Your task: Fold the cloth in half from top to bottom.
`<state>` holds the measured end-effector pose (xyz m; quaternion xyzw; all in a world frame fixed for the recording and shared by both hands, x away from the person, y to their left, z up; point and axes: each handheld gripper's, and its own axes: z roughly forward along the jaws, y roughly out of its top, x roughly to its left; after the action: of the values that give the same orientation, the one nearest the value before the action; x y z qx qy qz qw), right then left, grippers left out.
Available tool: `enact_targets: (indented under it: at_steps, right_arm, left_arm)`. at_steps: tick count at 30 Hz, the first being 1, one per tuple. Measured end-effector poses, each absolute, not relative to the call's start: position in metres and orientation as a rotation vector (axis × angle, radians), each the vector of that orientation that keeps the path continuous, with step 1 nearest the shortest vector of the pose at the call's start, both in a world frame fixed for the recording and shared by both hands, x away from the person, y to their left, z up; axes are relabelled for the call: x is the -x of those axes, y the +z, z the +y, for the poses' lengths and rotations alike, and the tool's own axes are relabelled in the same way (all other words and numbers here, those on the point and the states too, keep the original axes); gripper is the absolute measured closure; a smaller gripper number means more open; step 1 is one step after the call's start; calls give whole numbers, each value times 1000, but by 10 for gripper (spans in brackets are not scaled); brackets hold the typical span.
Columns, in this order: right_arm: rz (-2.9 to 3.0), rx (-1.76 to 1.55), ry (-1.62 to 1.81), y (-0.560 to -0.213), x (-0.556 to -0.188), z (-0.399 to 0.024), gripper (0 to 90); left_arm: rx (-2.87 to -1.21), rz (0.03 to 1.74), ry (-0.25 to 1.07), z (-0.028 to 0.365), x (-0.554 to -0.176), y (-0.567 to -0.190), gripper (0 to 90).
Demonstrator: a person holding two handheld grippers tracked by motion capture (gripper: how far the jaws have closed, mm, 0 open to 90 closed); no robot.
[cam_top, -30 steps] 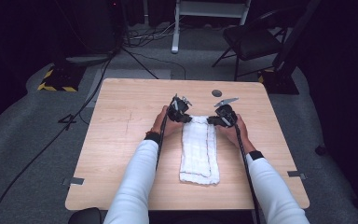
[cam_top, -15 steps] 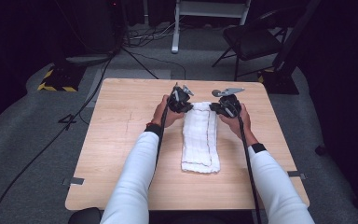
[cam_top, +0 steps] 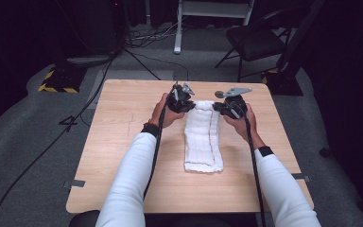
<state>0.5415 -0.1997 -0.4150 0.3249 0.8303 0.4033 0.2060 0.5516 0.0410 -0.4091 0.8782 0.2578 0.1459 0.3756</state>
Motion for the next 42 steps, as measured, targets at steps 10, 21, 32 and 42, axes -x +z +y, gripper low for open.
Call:
enact_targets:
  at_steps: [10,21,32,42]
  right_arm:
    - [2347,-838,1184,-416,-513,-208,826]
    - [2408,-759,1216,-417,-487,-212,826]
    - [2478,-683,1239,-421,-465,-214,825]
    - [2522,-628,1251,-426,-442,-220,824]
  left_arm:
    - [-2243,596,366,46,-525,-414,838]
    - [-2261,514,366,50,-496,-411,834]
    - [-2257,448,319,56,-468,-418,827]
    - [-2255,396,264,61,-438,-427,826]
